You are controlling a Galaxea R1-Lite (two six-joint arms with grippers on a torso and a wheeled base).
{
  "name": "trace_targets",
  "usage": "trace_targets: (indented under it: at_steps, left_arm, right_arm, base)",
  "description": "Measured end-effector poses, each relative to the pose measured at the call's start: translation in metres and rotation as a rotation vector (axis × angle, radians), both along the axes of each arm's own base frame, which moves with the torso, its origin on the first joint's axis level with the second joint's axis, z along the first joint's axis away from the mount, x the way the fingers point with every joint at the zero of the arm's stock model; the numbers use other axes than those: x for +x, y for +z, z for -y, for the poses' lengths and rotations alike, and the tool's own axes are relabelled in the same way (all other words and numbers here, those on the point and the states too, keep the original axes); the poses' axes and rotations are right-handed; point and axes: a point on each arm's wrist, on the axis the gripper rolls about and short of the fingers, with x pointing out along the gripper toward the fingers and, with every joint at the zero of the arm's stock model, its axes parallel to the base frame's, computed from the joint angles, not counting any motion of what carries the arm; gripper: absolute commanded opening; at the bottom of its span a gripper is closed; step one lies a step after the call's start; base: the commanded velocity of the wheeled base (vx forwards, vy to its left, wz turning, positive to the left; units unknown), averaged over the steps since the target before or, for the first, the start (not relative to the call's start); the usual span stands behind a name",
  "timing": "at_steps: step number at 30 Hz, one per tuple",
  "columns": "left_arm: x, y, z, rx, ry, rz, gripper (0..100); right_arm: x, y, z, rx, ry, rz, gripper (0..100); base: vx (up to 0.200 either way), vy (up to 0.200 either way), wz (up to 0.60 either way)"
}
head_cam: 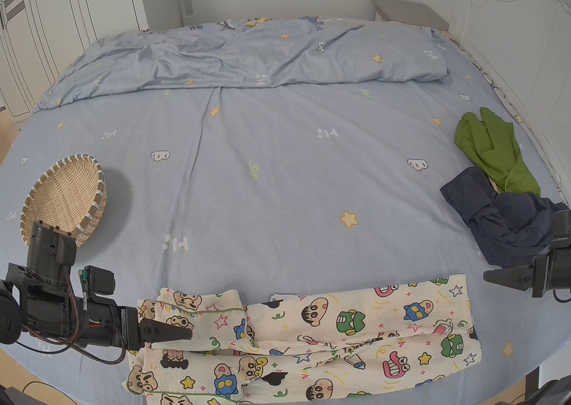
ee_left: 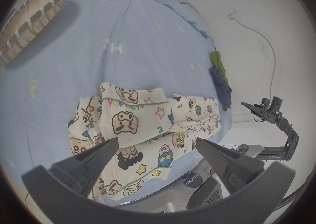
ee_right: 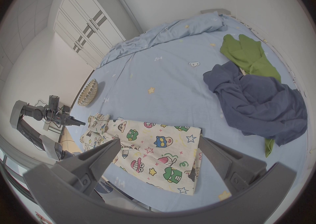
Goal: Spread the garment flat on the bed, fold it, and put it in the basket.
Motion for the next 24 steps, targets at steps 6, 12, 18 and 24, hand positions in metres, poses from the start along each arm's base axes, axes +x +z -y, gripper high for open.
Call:
trace_targets:
  at_steps: [6, 12, 18, 24]
  left_arm:
    - [-0.002, 0.019, 0.000, -0.036, 0.005, 0.082, 100]
    - [0.001, 0.038, 0.002, -0.088, 0.033, 0.129, 100]
    - [0.005, 0.053, 0.004, -0.166, 0.006, 0.155, 100]
    - [0.006, 0.058, 0.005, -0.187, -0.007, 0.163, 100]
  right_arm:
    - [0.001, -0.001, 0.014, 0.045, -0.055, -0.013, 100]
    - [0.020, -0.017, 0.040, 0.129, -0.123, -0.101, 100]
    - [0.034, -0.046, 0.062, 0.256, -0.141, -0.224, 100]
    - [0.046, -0.072, 0.065, 0.309, -0.130, -0.344, 100]
  base:
    - [0.000, 0.000, 0.00]
    - [0.000, 0.000, 0.00]
    - [0.000, 0.000, 0.00]
    - [0.000, 0.000, 0.00]
